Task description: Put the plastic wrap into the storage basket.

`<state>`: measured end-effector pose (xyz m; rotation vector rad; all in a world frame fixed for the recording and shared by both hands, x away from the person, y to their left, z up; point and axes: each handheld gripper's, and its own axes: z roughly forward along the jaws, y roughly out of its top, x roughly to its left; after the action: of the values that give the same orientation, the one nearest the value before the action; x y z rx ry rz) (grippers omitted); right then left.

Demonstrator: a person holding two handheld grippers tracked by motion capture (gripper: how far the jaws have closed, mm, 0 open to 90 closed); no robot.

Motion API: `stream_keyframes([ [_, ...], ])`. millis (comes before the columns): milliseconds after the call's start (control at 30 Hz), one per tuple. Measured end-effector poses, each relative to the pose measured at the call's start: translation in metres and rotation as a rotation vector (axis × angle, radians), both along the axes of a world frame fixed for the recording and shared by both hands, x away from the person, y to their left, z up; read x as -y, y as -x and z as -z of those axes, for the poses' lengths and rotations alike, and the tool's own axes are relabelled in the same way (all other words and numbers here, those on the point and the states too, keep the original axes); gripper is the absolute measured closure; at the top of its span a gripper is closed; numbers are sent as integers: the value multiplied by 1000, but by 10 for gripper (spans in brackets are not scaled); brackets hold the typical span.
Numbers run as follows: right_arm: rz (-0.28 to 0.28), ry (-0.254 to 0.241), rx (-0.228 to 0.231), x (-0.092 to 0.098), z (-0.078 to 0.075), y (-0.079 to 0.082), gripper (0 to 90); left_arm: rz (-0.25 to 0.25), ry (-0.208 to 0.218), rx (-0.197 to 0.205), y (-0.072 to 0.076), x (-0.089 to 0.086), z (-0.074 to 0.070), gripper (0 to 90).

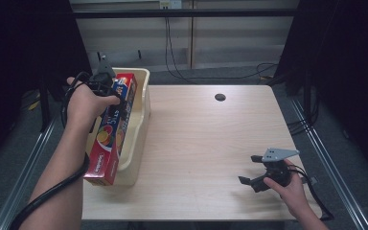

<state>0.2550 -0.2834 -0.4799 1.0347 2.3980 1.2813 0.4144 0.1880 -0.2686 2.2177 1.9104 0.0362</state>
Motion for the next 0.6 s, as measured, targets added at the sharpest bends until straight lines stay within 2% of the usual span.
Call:
stream_keyframes([
  [267,1,-1,0,0,0,0,24,5,-5,-6,-2,0,11,395],
  [367,0,-2,0,0,0,0,24,-6,2,-21,-3,1,15,394],
  [600,-1,-3,-2,0,1,0,24,-12,7,-27,-5,1,20,393],
])
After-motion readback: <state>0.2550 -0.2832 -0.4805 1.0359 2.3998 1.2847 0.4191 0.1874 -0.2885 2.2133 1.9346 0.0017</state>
